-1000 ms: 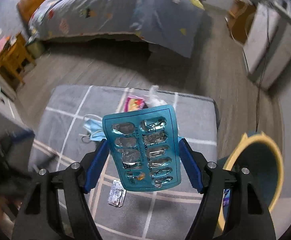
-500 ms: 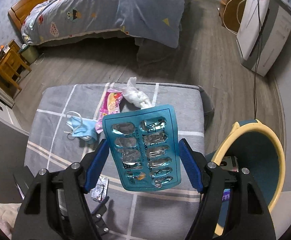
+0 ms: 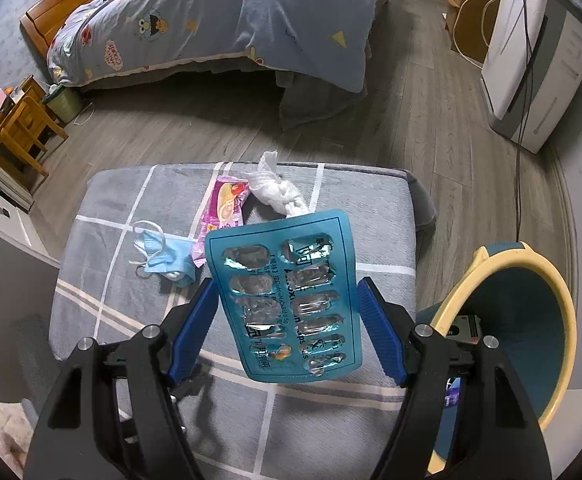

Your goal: Collect trash

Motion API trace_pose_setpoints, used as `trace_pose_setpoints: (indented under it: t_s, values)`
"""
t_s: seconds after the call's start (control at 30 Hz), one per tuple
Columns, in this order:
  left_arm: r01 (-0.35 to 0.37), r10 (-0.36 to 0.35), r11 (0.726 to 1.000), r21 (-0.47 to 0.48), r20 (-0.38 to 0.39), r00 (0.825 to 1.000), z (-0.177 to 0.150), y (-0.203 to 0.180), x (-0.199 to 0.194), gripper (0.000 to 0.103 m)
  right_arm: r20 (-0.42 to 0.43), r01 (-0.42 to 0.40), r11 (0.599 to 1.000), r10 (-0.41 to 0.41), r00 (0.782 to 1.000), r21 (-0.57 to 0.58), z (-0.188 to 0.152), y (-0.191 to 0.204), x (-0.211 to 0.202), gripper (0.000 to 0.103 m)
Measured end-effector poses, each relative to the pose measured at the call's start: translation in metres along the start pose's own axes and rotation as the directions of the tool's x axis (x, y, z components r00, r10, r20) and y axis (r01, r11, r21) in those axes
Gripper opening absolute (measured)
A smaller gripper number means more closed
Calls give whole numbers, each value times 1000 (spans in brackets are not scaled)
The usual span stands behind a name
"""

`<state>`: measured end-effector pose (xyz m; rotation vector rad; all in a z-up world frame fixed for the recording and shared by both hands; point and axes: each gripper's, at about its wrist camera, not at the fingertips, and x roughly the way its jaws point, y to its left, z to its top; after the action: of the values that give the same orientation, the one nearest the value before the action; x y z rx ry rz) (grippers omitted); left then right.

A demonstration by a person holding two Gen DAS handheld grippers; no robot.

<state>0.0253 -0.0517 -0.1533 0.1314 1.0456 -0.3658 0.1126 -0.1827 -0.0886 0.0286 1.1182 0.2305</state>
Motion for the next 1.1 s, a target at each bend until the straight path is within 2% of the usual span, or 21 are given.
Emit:
trace_pose_setpoints:
  t_s: [0.17,0.3,0.4,0.47,0.6,0.83,1.1]
  values:
    - [-27,26,1000,10,79,997,19,12,-37,32,13,-10,1000,9,1000,25,4,-3,-7,71]
    - [-29,29,1000,-5,122,992,40,20,-66,32,44,-23,999,21,999,49,7,-9,-29,71]
    - [-54,50,998,20,145,988,54,18,-79,32,100,-43,997,36,994,65,9,-19,-58,71]
    - [-60,55,998,29,155,986,59,17,-82,32,141,-4,999,-3,990,45,6,-28,-78,71]
    - [-61,51,997,51,171,984,63,8,-92,32,163,33,996,-46,986,81,-11,-61,-99,71]
    - [-45,31,996,79,171,985,71,-11,-95,32,137,62,979,-89,987,195,-57,-134,-114,71]
    - [22,-44,988,153,140,989,82,-68,-85,32,127,97,958,-135,983,269,-102,-194,-129,71]
